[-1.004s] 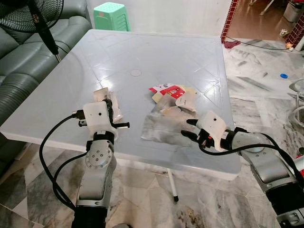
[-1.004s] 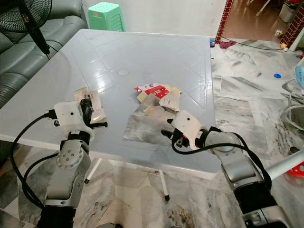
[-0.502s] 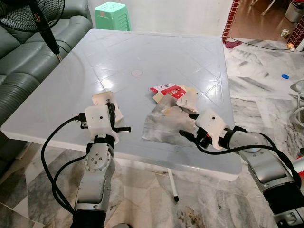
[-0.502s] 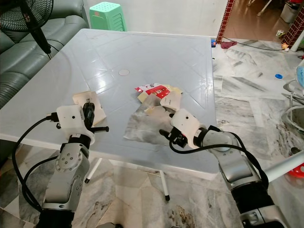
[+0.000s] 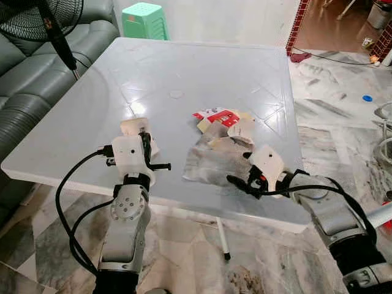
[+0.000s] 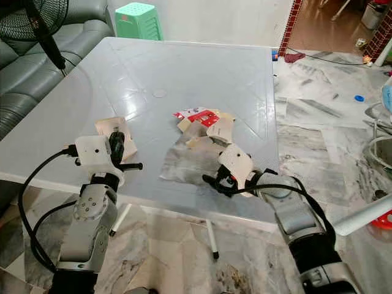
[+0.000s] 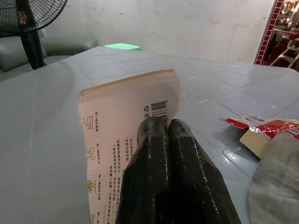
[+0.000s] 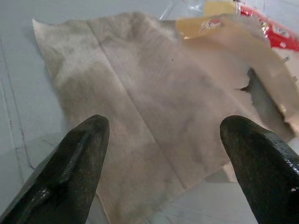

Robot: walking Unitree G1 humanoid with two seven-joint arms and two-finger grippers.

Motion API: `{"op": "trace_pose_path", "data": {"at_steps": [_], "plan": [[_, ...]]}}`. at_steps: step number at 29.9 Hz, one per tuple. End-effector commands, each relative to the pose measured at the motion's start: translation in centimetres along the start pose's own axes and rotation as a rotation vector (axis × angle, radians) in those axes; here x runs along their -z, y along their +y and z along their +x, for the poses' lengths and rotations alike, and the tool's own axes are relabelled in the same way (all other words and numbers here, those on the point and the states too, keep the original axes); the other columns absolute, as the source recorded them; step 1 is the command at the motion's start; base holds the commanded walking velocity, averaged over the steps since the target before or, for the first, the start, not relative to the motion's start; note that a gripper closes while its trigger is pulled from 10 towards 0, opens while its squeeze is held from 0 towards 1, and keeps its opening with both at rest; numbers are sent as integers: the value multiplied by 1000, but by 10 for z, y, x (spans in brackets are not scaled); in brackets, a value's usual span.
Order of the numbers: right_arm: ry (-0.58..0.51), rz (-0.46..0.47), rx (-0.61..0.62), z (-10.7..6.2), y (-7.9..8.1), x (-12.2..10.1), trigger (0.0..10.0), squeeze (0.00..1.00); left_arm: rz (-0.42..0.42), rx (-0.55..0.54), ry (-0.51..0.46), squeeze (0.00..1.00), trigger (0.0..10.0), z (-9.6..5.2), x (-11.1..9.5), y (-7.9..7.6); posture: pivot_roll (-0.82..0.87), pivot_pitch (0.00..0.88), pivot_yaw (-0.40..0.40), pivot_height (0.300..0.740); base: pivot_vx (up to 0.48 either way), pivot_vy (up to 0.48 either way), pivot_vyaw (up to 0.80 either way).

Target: Picking trash to rubbish bin

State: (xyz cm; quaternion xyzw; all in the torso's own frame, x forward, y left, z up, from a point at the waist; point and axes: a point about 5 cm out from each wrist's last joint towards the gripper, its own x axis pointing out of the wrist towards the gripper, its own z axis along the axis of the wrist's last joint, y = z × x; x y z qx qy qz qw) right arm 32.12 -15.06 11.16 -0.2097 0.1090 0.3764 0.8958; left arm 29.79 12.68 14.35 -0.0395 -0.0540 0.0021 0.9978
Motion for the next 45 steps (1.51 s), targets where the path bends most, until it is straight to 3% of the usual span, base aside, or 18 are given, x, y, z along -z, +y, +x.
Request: {"op": "trace_pose_path", "data": {"at_steps": [1, 2, 3, 39, 45], "plan": [[9, 31, 21, 2, -2, 3, 1216, 0, -11, 15, 13, 0, 10000, -1, 1, -3, -52, 87, -12, 740, 0, 0, 0], [9, 43, 22, 2, -2, 3, 1216, 0, -11, 14, 13, 0, 10000, -1, 1, -3, -52, 87, -12, 740, 0, 0, 0], [7, 50, 25, 3, -2, 3, 0, 0, -12, 14, 13, 0, 10000, -1, 1, -3, -52, 86, -14, 740, 0, 0, 0], [-4, 70, 78, 10, -4, 8, 0, 0, -21, 13, 5, 0, 10000, 1, -1, -5, -56, 90, -10, 740, 0, 0, 0], [-47, 84, 124, 9, -10, 2, 0, 0, -20, 20, -1, 0, 10000, 2, -3, -6, -57, 84, -5, 740, 0, 0, 0]]}}
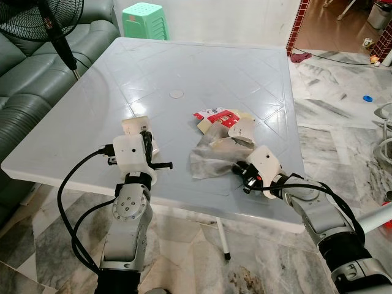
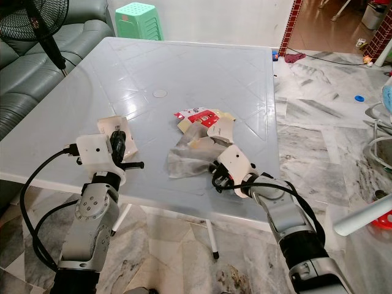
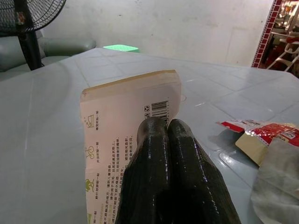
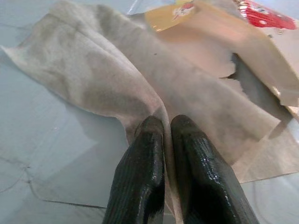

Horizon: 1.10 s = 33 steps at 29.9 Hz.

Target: Picking trash to rubbish bin

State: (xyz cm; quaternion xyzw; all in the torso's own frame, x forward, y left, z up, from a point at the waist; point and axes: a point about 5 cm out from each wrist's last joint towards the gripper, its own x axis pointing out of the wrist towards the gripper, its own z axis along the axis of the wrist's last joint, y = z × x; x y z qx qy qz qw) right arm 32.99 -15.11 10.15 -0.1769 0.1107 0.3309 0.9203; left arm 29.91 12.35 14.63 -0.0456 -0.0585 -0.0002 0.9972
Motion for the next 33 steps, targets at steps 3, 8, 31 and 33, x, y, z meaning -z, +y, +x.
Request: {"op": "trace_pose_path", "data": {"at_steps": [3, 8, 31, 33], "plan": [[-68, 18, 43, 0, -8, -13, 0, 0, -7, 16, 6, 0, 10000, 1, 0, -2, -57, 82, -5, 740, 0, 0, 0], [-218, -4, 130, -2, -21, -42, 0, 0, -7, 17, 4, 0, 10000, 2, 0, -2, -58, 74, -4, 740, 0, 0, 0], [-692, -47, 426, -28, -59, -160, 0, 0, -1, 24, -5, 0, 10000, 6, -2, -2, -50, 51, 17, 740, 0, 0, 0], [-696, -51, 426, -28, -59, -161, 0, 0, 0, 24, -5, 0, 10000, 7, -2, -2, -49, 50, 18, 740, 0, 0, 0]]}}
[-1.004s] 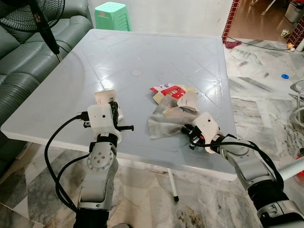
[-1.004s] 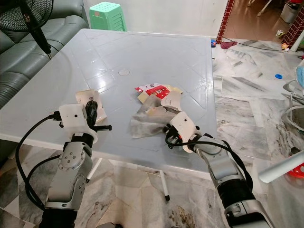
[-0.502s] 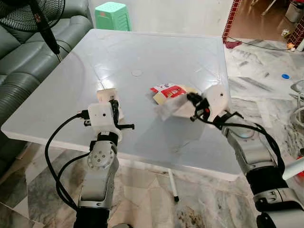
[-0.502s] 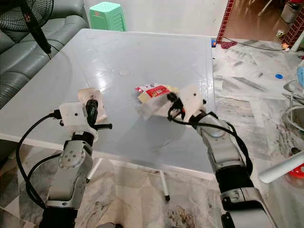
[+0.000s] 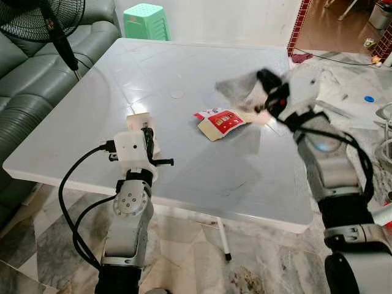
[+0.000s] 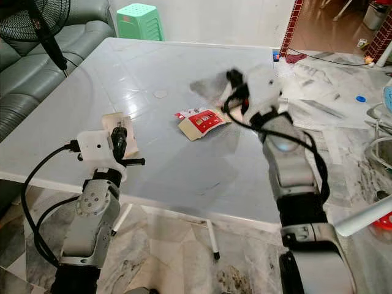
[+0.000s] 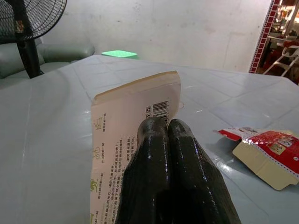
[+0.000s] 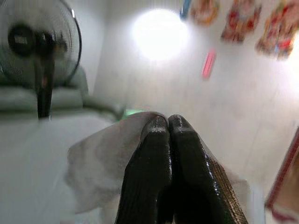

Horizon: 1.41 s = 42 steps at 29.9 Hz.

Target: Picking trash to rubbish bin

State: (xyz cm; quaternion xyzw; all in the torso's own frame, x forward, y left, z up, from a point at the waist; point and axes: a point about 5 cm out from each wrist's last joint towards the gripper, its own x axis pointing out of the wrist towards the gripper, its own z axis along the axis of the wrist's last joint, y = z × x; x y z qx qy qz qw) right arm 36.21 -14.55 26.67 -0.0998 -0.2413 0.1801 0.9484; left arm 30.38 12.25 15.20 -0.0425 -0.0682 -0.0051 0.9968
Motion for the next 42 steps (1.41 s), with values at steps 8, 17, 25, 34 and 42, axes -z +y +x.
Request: {"op": "trace_pose_path", "data": {"at_steps": [8, 17, 25, 34, 42], "plan": [[-66, 32, -23, 6, 8, -14, 0, 0, -4, 17, 6, 0, 10000, 3, 1, -1, -42, 40, 22, 740, 0, 0, 0], [-36, 35, 44, -1, -1, -9, 0, 0, 5, 56, 5, 0, 10000, 4, 0, -6, -45, 31, 28, 740, 0, 0, 0], [30, 29, 155, -22, -14, 3, 0, 0, -3, 89, 18, 0, 10000, 1, 2, -11, -55, 30, 44, 740, 0, 0, 0], [108, 63, 226, -36, -20, 17, 0, 0, -7, 64, 9, 0, 10000, 7, -1, -8, -62, 32, 58, 740, 0, 0, -581], [111, 76, 206, -34, -12, 17, 0, 0, -30, 41, 29, 0, 10000, 7, 0, -1, -47, 33, 57, 740, 0, 0, -356]]}}
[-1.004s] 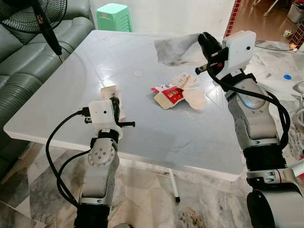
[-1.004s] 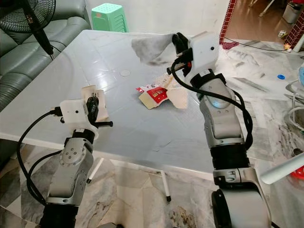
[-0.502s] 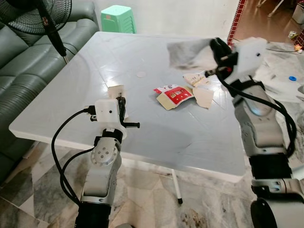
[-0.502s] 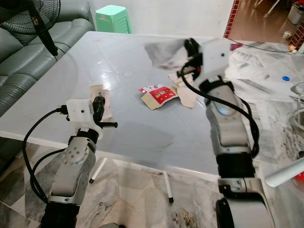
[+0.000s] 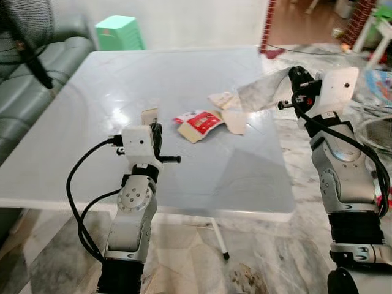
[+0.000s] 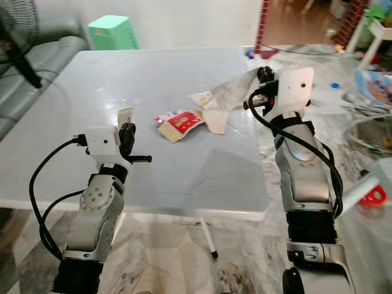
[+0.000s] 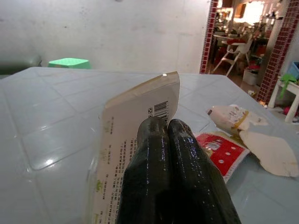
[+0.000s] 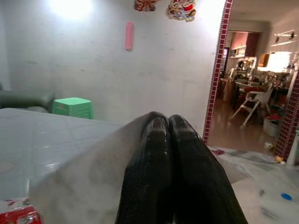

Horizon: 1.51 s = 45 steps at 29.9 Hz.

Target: Picking trash to rubbish bin

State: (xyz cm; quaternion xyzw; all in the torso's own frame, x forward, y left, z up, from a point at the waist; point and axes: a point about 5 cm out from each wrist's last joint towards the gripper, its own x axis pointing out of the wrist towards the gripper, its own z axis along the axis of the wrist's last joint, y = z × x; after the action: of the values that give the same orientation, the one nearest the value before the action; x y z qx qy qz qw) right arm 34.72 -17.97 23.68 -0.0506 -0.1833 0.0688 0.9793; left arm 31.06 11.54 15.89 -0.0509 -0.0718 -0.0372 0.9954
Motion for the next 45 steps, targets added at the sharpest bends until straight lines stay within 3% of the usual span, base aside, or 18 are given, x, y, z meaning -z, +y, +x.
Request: {"op": "trace_pose_path", "data": {"at_steps": [1, 13, 25, 26, 27, 31, 32, 33, 37, 38, 39, 41, 42, 45], "plan": [[-16, 13, -35, 2, 10, -4, 0, 0, -15, -24, 37, 0, 10000, -1, 5, 7, -45, 34, 57, 740, 0, 0, 0], [-1, 36, -29, 2, 12, -1, 0, 0, -27, -15, 54, 0, 10000, -1, 5, 10, -35, 37, 65, 740, 0, 222, 0], [4, 44, -22, 3, 11, 0, 0, 0, -28, -13, 62, 0, 10000, -1, 5, 10, -34, 37, 67, 740, 0, 469, 0], [4, 45, -23, 4, 11, 0, 78, 0, -29, -14, 63, 0, 10000, -1, 5, 10, -34, 37, 67, 740, 0, 480, 0], [4, 45, -23, 4, 11, 0, 824, 0, -30, -14, 64, 0, 10000, -1, 5, 10, -33, 36, 61, 740, 0, 480, 0], [5, 45, -23, 4, 11, 0, 902, 0, -31, -14, 66, 0, 10000, -1, 5, 10, -33, 35, 61, 740, 0, 480, 0], [5, 45, -23, 5, 11, 0, 1255, 0, -30, -13, 66, 0, 10000, -1, 5, 10, -33, 35, 61, 740, 0, 480, 0], [6, 45, -22, 5, 11, 0, 2941, 0, -31, -12, 66, 0, 10000, -1, 5, 10, -34, 34, 62, 740, 0, 480, 0], [5, 45, -20, 5, 11, 0, 3020, 0, -32, -11, 68, 0, 10000, -1, 5, 9, -35, 34, 63, 740, 0, 480, 0], [6, 44, -19, 5, 10, 0, 4078, 0, -33, -10, 69, 0, 10000, -1, 6, 9, -35, 34, 63, 740, 0, 480, 0], [7, 43, -18, 5, 10, 0, 4078, 0, -33, -9, 70, 0, 10000, -1, 6, 9, -35, 34, 63, 740, 0, 480, 0], [8, 41, -17, 5, 10, 0, 8392, 0, -32, -8, 71, 0, 10000, -1, 6, 8, -35, 34, 63, 740, 0, 480, 0], [9, 39, -17, 5, 10, 0, 10000, 0, -32, -8, 71, 0, 10000, -1, 6, 8, -36, 34, 63, 740, 0, 480, 0], [12, 35, -14, 6, 10, 0, 10000, 0, -32, -7, 71, 0, 10000, -1, 6, 8, -36, 34, 63, 740, 0, 480, 0]]}}
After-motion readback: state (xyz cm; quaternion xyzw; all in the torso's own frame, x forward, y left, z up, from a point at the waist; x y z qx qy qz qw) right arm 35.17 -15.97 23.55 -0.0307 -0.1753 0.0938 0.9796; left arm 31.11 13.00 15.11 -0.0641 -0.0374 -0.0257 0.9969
